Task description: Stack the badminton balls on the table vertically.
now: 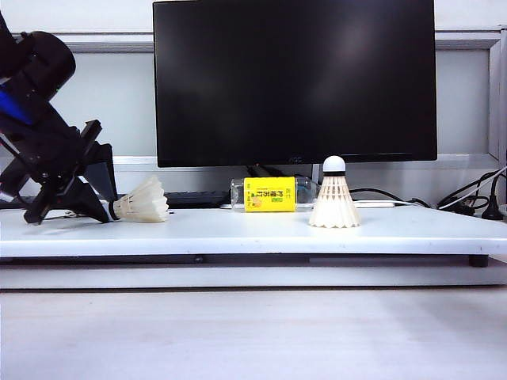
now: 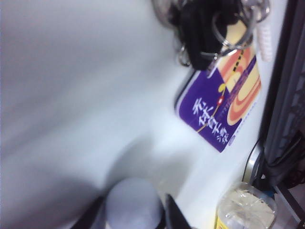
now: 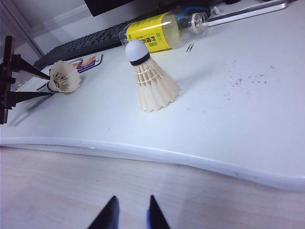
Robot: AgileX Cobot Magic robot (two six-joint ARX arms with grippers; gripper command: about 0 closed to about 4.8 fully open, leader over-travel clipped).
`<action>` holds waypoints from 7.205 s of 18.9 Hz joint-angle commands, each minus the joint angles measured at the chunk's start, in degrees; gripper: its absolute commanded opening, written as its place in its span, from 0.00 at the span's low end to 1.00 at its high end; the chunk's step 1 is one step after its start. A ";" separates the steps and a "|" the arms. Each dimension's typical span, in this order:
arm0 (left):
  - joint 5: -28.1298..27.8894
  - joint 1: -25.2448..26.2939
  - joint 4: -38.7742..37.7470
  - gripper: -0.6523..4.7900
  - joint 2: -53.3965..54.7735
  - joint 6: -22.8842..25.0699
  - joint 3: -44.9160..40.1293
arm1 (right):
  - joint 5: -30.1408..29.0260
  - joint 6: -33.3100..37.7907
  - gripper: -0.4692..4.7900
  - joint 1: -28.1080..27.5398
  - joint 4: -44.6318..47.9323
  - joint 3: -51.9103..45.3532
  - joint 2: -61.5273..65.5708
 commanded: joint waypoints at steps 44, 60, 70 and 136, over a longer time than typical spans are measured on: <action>3.06 -25.40 30.51 0.34 -2.34 70.58 2.95 | 0.28 -1.31 0.25 -0.02 -0.35 0.04 -0.09; -13.75 -33.44 33.40 0.34 -1.92 89.22 2.93 | 0.26 -1.46 0.25 -0.02 -0.39 0.04 -0.09; -13.73 -34.51 36.76 0.38 0.98 89.02 3.17 | -0.11 -1.46 0.25 -0.02 -0.42 0.04 -0.09; -28.96 -29.51 -15.04 0.74 -61.42 101.48 3.56 | 0.00 -1.49 0.25 -0.02 8.74 5.22 -0.09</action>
